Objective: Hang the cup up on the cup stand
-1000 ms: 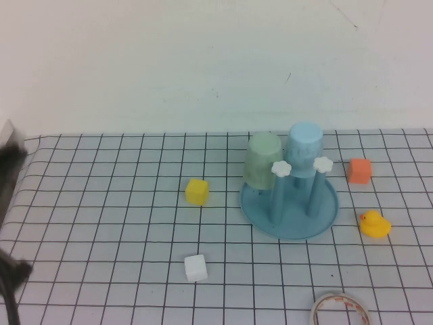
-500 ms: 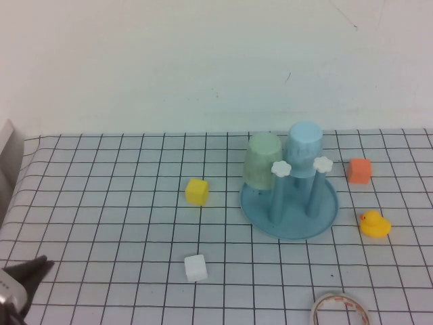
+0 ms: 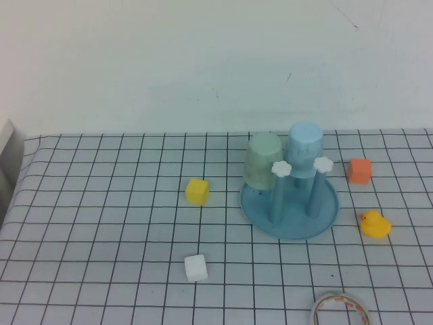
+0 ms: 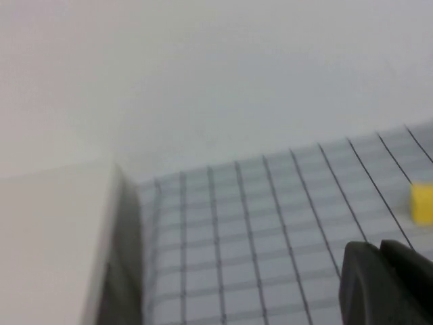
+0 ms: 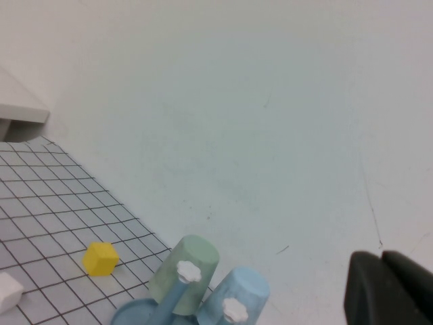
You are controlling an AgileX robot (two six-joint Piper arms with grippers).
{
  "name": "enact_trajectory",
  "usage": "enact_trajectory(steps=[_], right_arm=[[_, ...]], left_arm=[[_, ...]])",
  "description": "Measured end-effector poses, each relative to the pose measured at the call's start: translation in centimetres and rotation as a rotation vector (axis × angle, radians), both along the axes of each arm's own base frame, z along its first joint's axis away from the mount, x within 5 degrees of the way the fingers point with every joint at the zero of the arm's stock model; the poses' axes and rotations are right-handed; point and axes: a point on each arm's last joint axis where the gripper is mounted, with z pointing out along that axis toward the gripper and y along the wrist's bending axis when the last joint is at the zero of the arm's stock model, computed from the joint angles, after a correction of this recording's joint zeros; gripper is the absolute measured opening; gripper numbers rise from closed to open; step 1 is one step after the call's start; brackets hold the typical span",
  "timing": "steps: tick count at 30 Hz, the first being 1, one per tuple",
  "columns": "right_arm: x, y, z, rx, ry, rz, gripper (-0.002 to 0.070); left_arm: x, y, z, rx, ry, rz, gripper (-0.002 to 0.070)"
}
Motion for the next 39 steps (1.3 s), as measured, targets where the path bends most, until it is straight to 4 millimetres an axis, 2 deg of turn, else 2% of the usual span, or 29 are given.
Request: enact_trajectory(steps=[4,8,14,23,31,35,39], right_arm=[[0.0,0.0,0.0,0.001,0.001,0.000,-0.0001],[0.0,0.0,0.0,0.001,0.001,0.000,-0.0001],[0.0,0.0,0.0,0.001,0.001,0.000,-0.0001],[0.0,0.0,0.0,0.001,0.001,0.000,-0.0001],[0.0,0.0,0.0,0.001,0.001,0.000,-0.0001],[0.0,0.0,0.0,0.001,0.001,0.000,-0.0001],[0.0,0.0,0.0,0.001,0.001,0.000,-0.0001]], left_arm=[[-1.6,0.8,0.1,-0.037,-0.131,0.066,0.0000],[-2.3,0.9,-0.9,-0.101,-0.186,0.097,0.0000],[-2.0,0.8,-2.6,-0.180,-0.197,0.145,0.0000],[-1.7,0.3,-3.4,-0.195,-0.247,0.093,0.0000],[-1.5,0.0,-6.3,-0.082,-0.199,0.046,0.0000],[-1.6,-0.2,-8.3,-0.120,-0.170,0.034,0.0000],[-1.7,-0.3,-9.1,-0.147,-0.119,0.024,0.0000]])
